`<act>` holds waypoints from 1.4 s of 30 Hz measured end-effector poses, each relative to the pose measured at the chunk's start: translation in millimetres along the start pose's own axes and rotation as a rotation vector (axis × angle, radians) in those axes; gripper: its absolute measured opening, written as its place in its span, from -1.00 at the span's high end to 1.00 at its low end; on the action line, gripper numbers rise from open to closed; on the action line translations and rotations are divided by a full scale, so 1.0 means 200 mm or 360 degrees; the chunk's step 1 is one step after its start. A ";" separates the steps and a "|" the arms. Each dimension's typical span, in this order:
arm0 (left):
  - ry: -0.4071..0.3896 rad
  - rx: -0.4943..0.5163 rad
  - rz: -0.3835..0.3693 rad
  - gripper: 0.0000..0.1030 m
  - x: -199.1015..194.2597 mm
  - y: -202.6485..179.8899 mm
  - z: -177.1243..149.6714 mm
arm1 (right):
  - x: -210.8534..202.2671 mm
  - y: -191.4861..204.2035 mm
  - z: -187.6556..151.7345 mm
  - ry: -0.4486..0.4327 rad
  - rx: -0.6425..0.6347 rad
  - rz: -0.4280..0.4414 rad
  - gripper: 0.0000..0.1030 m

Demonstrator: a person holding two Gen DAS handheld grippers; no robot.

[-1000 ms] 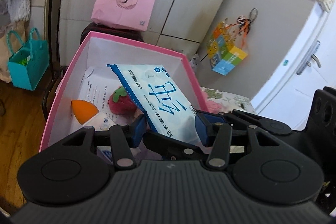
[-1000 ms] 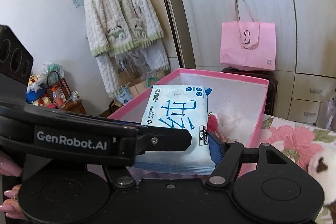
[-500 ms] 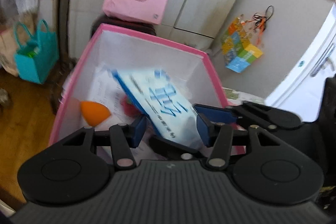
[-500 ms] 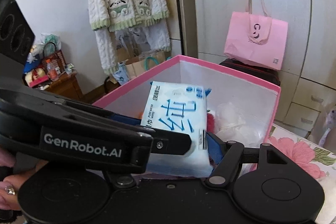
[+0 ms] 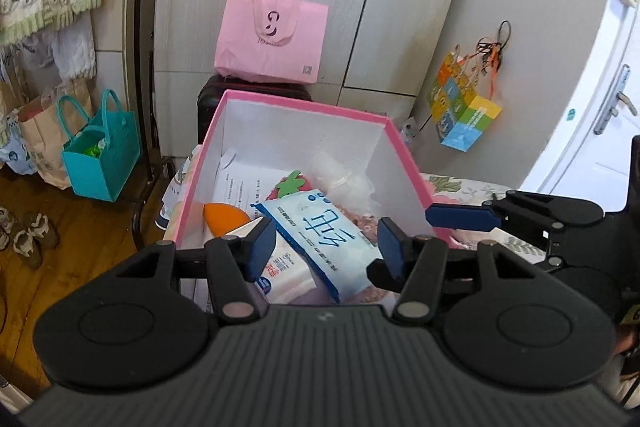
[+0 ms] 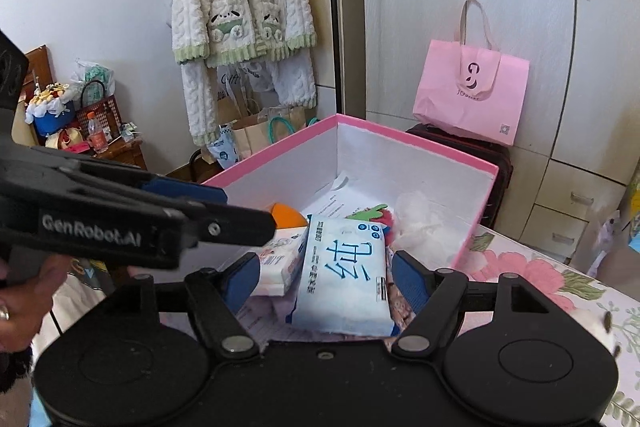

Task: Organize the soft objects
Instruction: 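Open both tools, dropping the wipes pack into the box, then move both tools back toward the white cat plush on the bed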

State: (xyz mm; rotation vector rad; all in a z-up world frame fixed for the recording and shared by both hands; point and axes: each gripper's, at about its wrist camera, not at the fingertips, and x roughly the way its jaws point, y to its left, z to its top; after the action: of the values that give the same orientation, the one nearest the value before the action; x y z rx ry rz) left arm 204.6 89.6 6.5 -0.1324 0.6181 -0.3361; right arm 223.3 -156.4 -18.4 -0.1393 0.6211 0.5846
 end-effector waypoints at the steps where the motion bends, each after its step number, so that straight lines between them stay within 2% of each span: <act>1: -0.0005 0.0024 -0.0008 -0.08 -0.02 -0.01 -0.01 | -0.02 0.01 0.00 -0.0002 -0.0006 -0.0010 -0.51; 11: -0.0008 0.0246 -0.0024 -0.14 -0.29 -0.18 -0.11 | -0.36 0.09 -0.08 -0.0052 -0.0082 -0.0055 -0.53; 13: -0.0021 0.0339 -0.0009 -0.14 -0.35 -0.22 -0.15 | -0.44 0.10 -0.11 -0.0053 -0.0120 -0.0049 -0.53; 16: 0.0023 0.0409 0.0013 -0.14 -0.39 -0.28 -0.23 | -0.55 0.12 -0.17 -0.0054 -0.0150 -0.0042 -0.53; 22: 0.0093 0.0473 -0.0039 -0.14 -0.44 -0.39 -0.34 | -0.75 0.11 -0.32 -0.0076 -0.0142 -0.0049 -0.53; 30: 0.0174 0.0584 -0.0188 -0.16 -0.34 -0.61 -0.42 | -0.85 0.00 -0.51 -0.0083 -0.0061 -0.0133 -0.55; 35: 0.0216 0.0582 -0.0293 -0.16 -0.20 -0.72 -0.43 | -0.85 -0.14 -0.59 -0.0091 -0.0007 -0.0185 -0.57; 39: 0.0178 0.0524 -0.0322 -0.17 -0.09 -0.78 -0.39 | -0.78 -0.32 -0.64 -0.0064 0.0056 -0.0227 -0.59; 42: 0.0127 0.0513 -0.0295 -0.21 -0.01 -0.83 -0.36 | -0.71 -0.46 -0.68 -0.0076 0.0146 -0.0238 -0.59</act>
State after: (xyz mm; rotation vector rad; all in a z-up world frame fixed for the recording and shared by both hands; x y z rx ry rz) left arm 116.6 -66.7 -15.1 0.1347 0.6239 -0.6181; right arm 111.0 -339.8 -49.7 -0.0844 0.5850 0.4129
